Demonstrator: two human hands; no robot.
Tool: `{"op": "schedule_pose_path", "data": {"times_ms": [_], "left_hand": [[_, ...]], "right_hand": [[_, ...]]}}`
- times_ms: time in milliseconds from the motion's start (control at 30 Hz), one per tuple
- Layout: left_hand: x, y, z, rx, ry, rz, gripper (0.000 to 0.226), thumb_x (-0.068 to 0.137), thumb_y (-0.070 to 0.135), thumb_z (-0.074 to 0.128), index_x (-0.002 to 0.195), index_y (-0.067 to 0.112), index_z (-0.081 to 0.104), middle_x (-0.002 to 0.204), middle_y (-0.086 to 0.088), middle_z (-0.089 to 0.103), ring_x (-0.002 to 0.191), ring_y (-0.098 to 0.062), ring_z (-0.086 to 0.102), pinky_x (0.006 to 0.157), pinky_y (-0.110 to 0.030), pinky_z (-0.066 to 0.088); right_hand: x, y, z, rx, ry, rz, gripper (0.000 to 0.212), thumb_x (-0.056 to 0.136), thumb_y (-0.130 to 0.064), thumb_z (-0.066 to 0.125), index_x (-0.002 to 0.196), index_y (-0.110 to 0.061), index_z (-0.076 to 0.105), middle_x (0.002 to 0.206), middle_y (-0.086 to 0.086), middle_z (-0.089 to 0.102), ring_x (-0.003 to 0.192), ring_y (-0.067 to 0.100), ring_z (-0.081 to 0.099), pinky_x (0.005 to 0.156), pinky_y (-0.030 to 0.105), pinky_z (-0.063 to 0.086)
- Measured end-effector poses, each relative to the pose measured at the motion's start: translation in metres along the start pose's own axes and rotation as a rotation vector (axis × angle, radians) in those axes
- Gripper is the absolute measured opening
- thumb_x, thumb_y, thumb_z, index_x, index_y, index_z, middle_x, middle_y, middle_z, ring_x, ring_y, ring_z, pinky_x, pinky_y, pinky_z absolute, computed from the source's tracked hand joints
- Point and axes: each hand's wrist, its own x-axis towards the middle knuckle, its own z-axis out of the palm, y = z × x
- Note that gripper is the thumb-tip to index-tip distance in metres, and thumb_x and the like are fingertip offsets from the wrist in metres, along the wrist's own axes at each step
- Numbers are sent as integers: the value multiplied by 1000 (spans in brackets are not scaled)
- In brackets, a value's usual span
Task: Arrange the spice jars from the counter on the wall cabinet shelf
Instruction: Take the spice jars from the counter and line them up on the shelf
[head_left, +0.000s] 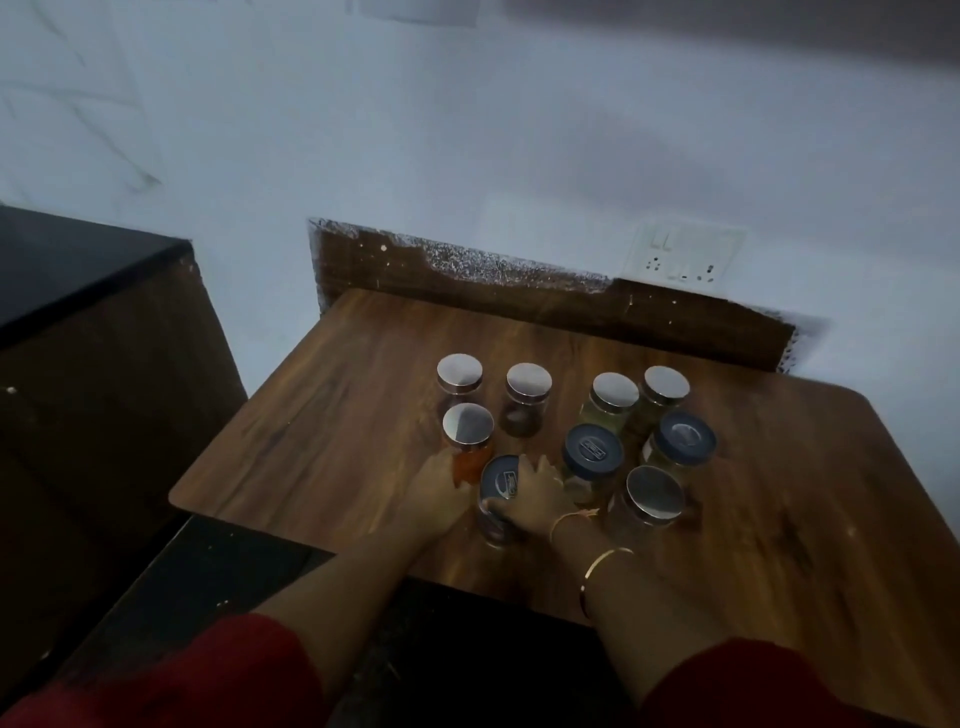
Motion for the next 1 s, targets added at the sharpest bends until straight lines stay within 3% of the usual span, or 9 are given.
{"op": "schedule_pose_path", "data": {"times_ms": [133, 200, 267, 400, 533, 633, 733, 900, 1000], "left_hand": [[7, 3, 7, 14, 2, -110, 25, 98, 11, 45, 119, 3, 55, 109, -5, 53, 89, -9, 51, 74, -1, 35], [8, 4, 13, 16, -1, -166, 33, 97, 14, 46, 128, 2, 49, 127, -14, 53, 114, -22, 52, 95, -18, 36], [10, 9, 17, 5, -1, -190, 36, 97, 12, 46, 131, 0, 46, 135, -17, 49, 124, -28, 46, 101, -27, 33], [17, 21, 22, -34, -17, -212, 36, 101, 12, 39, 134, 0, 41, 141, -15, 43, 130, -25, 40, 102, -22, 26], [32, 35, 19, -201, 99, -187, 33, 100, 15, 40, 130, 8, 48, 131, -10, 55, 112, -18, 53, 87, -24, 41], [50, 51, 16, -423, 249, -217, 27, 100, 16, 40, 122, 11, 55, 116, -4, 57, 96, -10, 52, 81, -25, 40], [69, 75, 9, -677, 313, -266, 23, 99, 18, 42, 114, 11, 58, 108, -2, 60, 85, -8, 55, 75, -28, 46], [77, 130, -21, -1499, -18, -282, 57, 97, 56, 28, 108, 8, 57, 102, -19, 62, 101, -36, 58, 81, -47, 49], [80, 147, -37, -1685, -289, -170, 77, 90, 68, 25, 118, 5, 58, 112, -24, 65, 109, -39, 56, 96, -53, 41]], "right_hand": [[13, 9, 11, -1, -38, -24, 106, 76, -64, 62, 152, -13, 9, 158, 17, 8, 144, 38, 17, 116, 45, 26], [17, 13, 14, 15, -15, -60, 103, 77, -59, 64, 152, -14, 10, 156, 15, 13, 141, 37, 24, 114, 44, 30], [19, 17, 16, 18, 22, -105, 98, 79, -55, 64, 153, -17, 11, 154, 13, 18, 139, 35, 29, 113, 42, 33], [17, 29, 9, 136, 140, -148, 88, 76, -55, 64, 148, -19, 28, 147, 9, 29, 134, 30, 35, 110, 39, 37], [17, 35, -30, 377, 310, -177, 72, 78, -52, 65, 139, -19, 43, 135, 6, 39, 125, 24, 43, 103, 32, 41], [18, 31, -73, 495, 438, -234, 63, 79, -47, 67, 133, -19, 50, 129, 4, 44, 117, 20, 49, 97, 26, 42], [16, 27, -117, 634, 525, -318, 57, 79, -37, 71, 129, -16, 55, 124, 3, 47, 114, 20, 52, 99, 31, 45], [1, 21, -185, 793, 526, -487, 46, 84, -26, 70, 127, -15, 57, 120, -3, 48, 106, 9, 52, 84, 13, 42], [-10, 18, -214, 795, 479, -610, 38, 87, -22, 66, 124, -15, 59, 123, 1, 53, 108, 11, 53, 83, 12, 43]]}}
